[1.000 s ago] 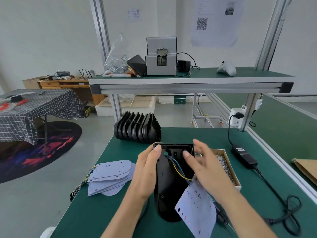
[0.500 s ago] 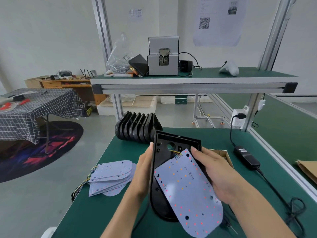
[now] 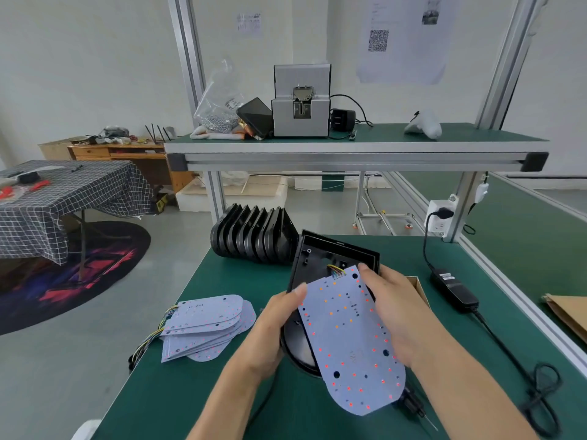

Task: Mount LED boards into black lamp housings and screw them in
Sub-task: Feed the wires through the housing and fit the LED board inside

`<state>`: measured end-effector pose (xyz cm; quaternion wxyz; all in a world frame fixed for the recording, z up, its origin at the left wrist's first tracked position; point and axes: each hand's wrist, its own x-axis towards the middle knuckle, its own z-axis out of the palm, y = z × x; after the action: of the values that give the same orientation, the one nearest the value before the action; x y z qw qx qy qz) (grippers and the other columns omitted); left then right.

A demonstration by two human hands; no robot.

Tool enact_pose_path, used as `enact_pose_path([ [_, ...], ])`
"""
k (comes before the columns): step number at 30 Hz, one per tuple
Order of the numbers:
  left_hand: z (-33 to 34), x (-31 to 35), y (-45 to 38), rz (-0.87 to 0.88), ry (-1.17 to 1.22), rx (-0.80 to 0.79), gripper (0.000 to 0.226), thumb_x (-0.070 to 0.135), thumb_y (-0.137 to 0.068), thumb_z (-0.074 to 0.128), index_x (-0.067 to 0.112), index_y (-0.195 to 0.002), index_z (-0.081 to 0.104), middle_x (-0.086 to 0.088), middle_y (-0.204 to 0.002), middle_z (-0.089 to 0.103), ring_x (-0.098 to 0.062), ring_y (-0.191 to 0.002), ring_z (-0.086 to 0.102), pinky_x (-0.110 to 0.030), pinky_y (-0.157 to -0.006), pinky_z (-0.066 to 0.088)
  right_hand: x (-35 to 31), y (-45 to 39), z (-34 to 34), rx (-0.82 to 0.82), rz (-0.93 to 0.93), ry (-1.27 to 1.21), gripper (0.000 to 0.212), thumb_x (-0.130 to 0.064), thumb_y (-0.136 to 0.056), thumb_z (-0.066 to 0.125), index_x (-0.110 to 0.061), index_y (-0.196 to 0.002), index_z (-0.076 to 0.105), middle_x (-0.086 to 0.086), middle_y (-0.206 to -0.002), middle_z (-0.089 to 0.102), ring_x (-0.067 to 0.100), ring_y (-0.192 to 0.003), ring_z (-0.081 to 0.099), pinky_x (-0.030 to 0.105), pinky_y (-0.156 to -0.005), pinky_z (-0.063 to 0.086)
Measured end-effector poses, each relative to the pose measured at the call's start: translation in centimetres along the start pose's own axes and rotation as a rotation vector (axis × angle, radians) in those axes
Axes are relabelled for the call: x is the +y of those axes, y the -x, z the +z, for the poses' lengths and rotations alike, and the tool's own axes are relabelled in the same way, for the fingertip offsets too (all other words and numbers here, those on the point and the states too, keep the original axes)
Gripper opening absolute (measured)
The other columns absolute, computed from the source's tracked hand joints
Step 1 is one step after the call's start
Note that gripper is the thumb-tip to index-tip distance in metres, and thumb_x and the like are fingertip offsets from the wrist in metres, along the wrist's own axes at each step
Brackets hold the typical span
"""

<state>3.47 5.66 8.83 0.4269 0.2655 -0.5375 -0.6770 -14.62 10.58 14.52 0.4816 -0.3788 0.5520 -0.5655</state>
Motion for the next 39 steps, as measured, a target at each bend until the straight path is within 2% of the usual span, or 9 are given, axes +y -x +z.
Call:
enact_pose_path([
  [4,0.0,0.0,-0.3,-0.038,-0.031,-0.001,0.065,0.065,-0.098,0.055,0.011,-0.129,0.072,-0.014,-0.137,0.068,-0.031,-0.133,0.061,-0.043,-0.113,0.048,0.9,-0.7,-0.2,0.112,-0.137,0.226,0.025,-0.044,-0.108,0.05,-0.034,-0.124,0.066,-0.018,-0.109,0.067,0.013,-0.111,0.058,0.032,-0.091,0.046],
  [7,-0.1,-0.1,-0.6,-0.035,-0.034,-0.014,0.066,0.062,-0.101,0.055,0.002,-0.127,0.07,-0.02,-0.133,0.069,-0.036,-0.129,0.063,-0.048,-0.11,0.048,1.1,-0.2,-1.2,0.131,-0.429,0.551,0.063,-0.049,-0.103,0.053,-0.044,-0.16,0.028,-0.01,-0.142,0.039,-0.003,-0.135,0.037,0.023,-0.108,0.036],
  [13,-0.6,-0.4,-0.6,-0.043,-0.048,-0.042,0.07,0.062,-0.102,0.053,-0.002,-0.129,0.065,-0.029,-0.136,0.063,-0.048,-0.134,0.054,-0.062,-0.117,0.037,0.6,-0.4,-2.8,-0.052,-0.604,0.945,0.029,-0.042,-0.094,0.071,-0.033,-0.12,0.062,-0.011,-0.162,0.015,0.008,-0.15,0.019,0.0,-0.104,0.013],
  [18,-0.4,0.1,-0.4,-0.028,-0.143,-0.123,0.058,0.053,-0.109,0.045,0.006,-0.139,0.062,-0.018,-0.139,0.065,-0.037,-0.134,0.059,-0.06,-0.116,0.037,-1.3,-0.9,-3.4,-0.174,-0.525,1.199,0.029,-0.054,-0.094,0.068,-0.03,-0.105,0.057,-0.009,-0.165,0.018,0.009,-0.154,0.017,0.03,-0.118,0.025],
  [21,-0.6,0.1,-0.2,-0.025,-0.088,-0.132,0.06,0.054,-0.108,0.046,0.004,-0.136,0.064,-0.019,-0.137,0.066,-0.037,-0.132,0.061,-0.054,-0.112,0.043,-2.0,-1.2,-3.3,-0.276,-0.461,1.036,0.022,-0.046,-0.095,0.069,-0.028,-0.095,0.057,-0.022,-0.159,0.027,-0.003,-0.153,0.016,0.03,-0.12,0.025],
  [25,0.1,0.1,0.2,0.006,-0.083,-0.128,0.063,0.056,-0.108,0.044,0.004,-0.137,0.063,-0.018,-0.137,0.067,-0.037,-0.132,0.061,-0.048,-0.11,0.047,-1.1,-1.3,-2.7,-0.152,-0.471,0.685,0.013,-0.035,-0.099,0.067,-0.025,-0.091,0.065,-0.025,-0.148,0.044,-0.018,-0.129,0.041,0.001,-0.091,0.035],
  [30,1.4,0.3,0.6,0.028,-0.086,-0.098,0.053,0.059,-0.106,0.045,0.018,-0.113,0.077,0.004,-0.109,0.078,-0.011,-0.1,0.072,-0.021,-0.087,0.053,0.3,-1.8,-1.2,0.103,-0.464,0.456,0.018,-0.035,-0.1,0.065,-0.019,-0.093,0.068,-0.019,-0.14,0.053,0.006,-0.136,0.046,0.021,-0.093,0.039],
  [33,1.6,0.5,0.5,0.061,-0.011,-0.096,0.057,0.057,-0.105,0.048,0.013,-0.133,0.069,-0.009,-0.131,0.072,-0.024,-0.121,0.068,-0.028,-0.095,0.054,0.6,-1.8,-0.2,0.196,-0.474,0.423,0.02,-0.038,-0.1,0.064,-0.019,-0.098,0.069,-0.017,-0.137,0.054,0.015,-0.138,0.044,0.03,-0.101,0.04],
  [39,1.8,0.5,0.2,0.024,0.109,-0.029,0.07,0.07,-0.091,0.063,0.01,-0.125,0.074,-0.02,-0.131,0.07,-0.035,-0.122,0.067,-0.051,-0.103,0.055,1.6,-1.7,0.8,0.358,-0.533,0.433,0.029,-0.044,-0.101,0.063,-0.015,-0.101,0.068,-0.01,-0.135,0.053,0.015,-0.134,0.045,0.049,-0.116,0.033],
])
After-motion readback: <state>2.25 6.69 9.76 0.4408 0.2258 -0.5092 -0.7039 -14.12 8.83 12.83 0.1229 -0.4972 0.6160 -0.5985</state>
